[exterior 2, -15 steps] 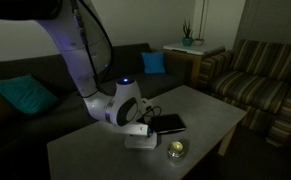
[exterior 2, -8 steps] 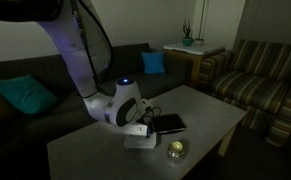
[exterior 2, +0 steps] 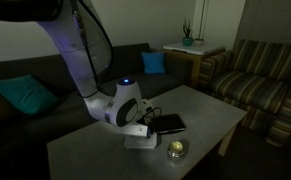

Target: Place the lid on the clear container and push the button

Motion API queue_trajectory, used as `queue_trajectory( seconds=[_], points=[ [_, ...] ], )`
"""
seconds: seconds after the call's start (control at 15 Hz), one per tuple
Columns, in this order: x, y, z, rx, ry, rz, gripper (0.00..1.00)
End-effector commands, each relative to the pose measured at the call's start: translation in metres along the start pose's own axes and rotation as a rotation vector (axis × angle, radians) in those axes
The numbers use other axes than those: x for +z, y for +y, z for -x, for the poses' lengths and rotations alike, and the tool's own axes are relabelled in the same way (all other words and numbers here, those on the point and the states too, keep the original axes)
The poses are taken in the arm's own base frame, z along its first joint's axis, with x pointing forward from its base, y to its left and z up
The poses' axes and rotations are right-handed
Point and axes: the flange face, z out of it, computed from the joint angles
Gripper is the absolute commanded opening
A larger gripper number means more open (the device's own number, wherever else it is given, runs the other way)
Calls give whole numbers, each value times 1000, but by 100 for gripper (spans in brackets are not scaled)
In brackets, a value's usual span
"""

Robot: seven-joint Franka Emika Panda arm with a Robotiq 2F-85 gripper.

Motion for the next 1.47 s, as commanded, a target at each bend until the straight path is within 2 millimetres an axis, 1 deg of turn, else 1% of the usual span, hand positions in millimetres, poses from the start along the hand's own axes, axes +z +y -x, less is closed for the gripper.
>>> queue_trajectory(
  seconds=[0.0, 0.2, 0.6, 0.8, 1.0, 1.27, 1.4],
  points=[
    [1, 15, 8, 54, -28, -27, 100],
    [2, 24, 14, 93, -41, -46, 100],
    [2, 32, 19, 162, -71, -108, 100],
    [1, 34, 16, 191, -76, -133, 100],
    [-2, 34, 9, 199, -54, -123, 100],
    [-21, 30, -1, 177, -20, -104, 100],
    [-30, 32, -6, 168, -8, -92, 100]
  ],
)
